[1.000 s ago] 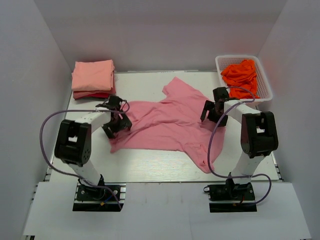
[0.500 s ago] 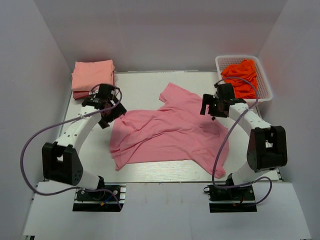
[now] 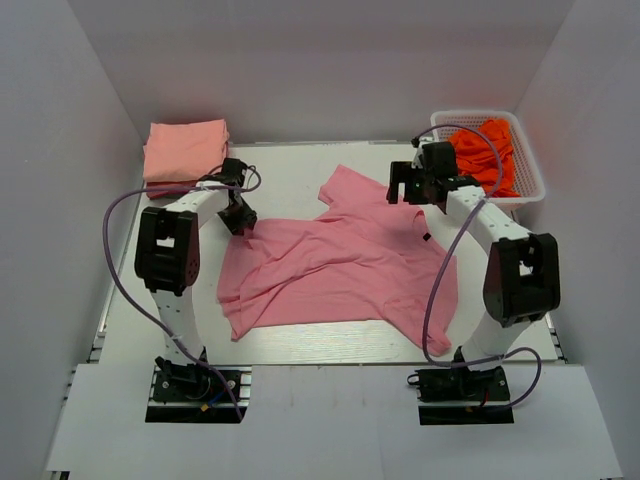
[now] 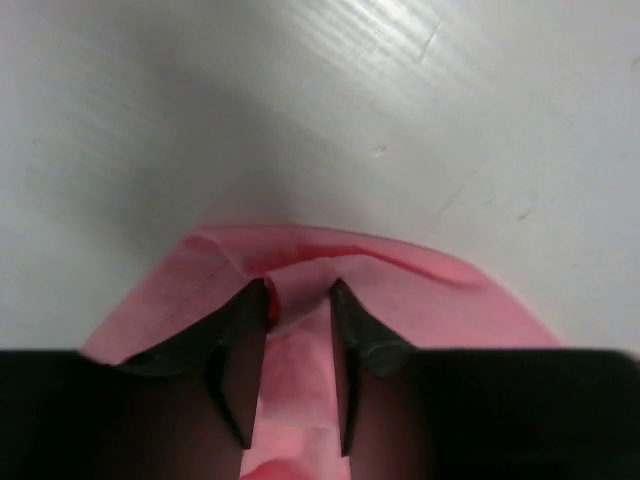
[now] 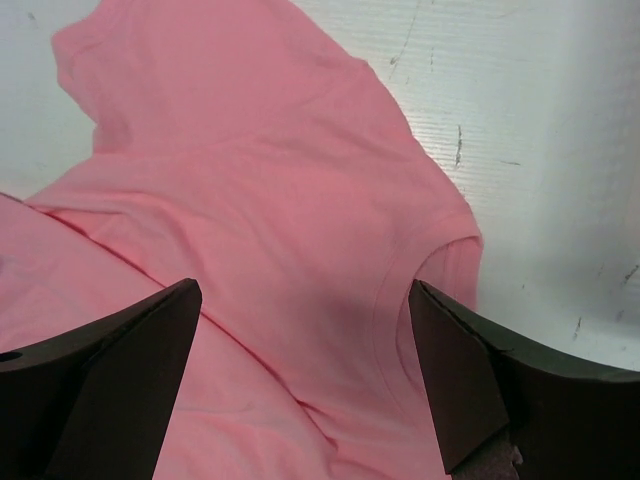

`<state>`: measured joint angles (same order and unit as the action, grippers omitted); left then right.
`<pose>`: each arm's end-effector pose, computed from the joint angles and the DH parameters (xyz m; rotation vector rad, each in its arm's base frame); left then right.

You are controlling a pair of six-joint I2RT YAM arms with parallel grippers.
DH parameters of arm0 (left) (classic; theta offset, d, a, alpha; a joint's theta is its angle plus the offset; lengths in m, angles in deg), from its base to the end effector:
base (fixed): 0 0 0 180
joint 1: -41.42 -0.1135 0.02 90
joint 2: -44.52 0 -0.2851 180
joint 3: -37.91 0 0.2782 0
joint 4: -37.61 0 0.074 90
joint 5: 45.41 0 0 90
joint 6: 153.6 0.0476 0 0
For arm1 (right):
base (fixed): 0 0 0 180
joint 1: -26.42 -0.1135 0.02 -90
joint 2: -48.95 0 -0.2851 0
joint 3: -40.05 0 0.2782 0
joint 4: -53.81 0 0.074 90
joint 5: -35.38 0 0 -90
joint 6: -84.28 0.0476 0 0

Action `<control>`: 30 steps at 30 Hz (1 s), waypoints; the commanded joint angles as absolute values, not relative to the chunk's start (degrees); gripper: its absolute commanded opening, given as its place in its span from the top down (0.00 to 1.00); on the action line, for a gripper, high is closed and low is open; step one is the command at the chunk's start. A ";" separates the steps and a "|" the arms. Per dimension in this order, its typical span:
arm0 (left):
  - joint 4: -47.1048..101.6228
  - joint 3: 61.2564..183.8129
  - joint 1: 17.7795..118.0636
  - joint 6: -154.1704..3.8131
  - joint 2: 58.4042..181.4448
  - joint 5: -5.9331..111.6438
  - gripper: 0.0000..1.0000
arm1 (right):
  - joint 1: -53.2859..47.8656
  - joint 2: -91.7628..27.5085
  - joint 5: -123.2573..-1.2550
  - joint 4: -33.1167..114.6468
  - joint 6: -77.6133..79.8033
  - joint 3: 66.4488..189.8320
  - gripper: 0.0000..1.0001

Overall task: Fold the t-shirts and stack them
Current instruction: Flatten out the tshirt

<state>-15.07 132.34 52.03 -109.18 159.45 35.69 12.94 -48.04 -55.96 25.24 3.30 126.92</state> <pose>0.4297 -0.0730 0.1588 -0.8752 2.6708 -0.0027 0.4115 0.0998 0.2716 -0.1005 2.2544 0.2373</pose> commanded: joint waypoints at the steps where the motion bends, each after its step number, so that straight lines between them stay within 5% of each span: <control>1: -12.64 135.79 51.62 -108.69 160.09 39.39 0.60 | 12.71 -52.11 -57.33 25.98 -0.34 132.63 0.10; 3: -12.64 135.80 51.62 -108.69 160.70 40.10 0.79 | 10.70 -57.18 -58.92 26.15 -2.28 136.15 0.10; 4: -12.64 135.80 51.62 -108.16 160.71 40.11 0.96 | 9.81 -58.52 -59.10 25.81 -7.08 137.48 0.10; 5: -13.59 135.80 51.62 -108.16 160.71 40.11 1.00 | 8.15 -59.58 -59.18 25.46 -8.78 141.59 0.12; 16: -15.36 134.39 51.62 -108.16 158.78 40.63 1.00 | 4.88 -82.06 -48.73 29.67 -16.00 158.75 0.10; 24: -16.50 135.53 51.09 -106.58 158.78 39.50 1.00 | 5.41 -87.80 -37.92 21.26 -16.36 163.24 0.10; 27: -17.03 136.23 51.09 -106.58 159.30 38.97 1.00 | 6.03 -88.51 -36.16 16.93 -14.34 162.46 0.32; 28: -17.64 136.84 51.09 -106.58 159.30 38.97 1.00 | 6.46 -88.51 -33.98 15.97 -13.72 161.59 0.87; 29: -18.26 137.37 51.09 -106.58 159.30 38.45 1.00 | 6.64 -89.03 -32.66 15.53 -13.20 161.67 1.00; 30: -18.26 137.38 51.09 -106.58 159.30 37.57 1.00 | 7.16 -89.03 -31.25 15.17 -10.49 161.75 1.00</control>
<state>-16.51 135.01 51.38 -107.26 161.33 39.45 5.64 -86.81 -37.97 20.83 -13.75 161.47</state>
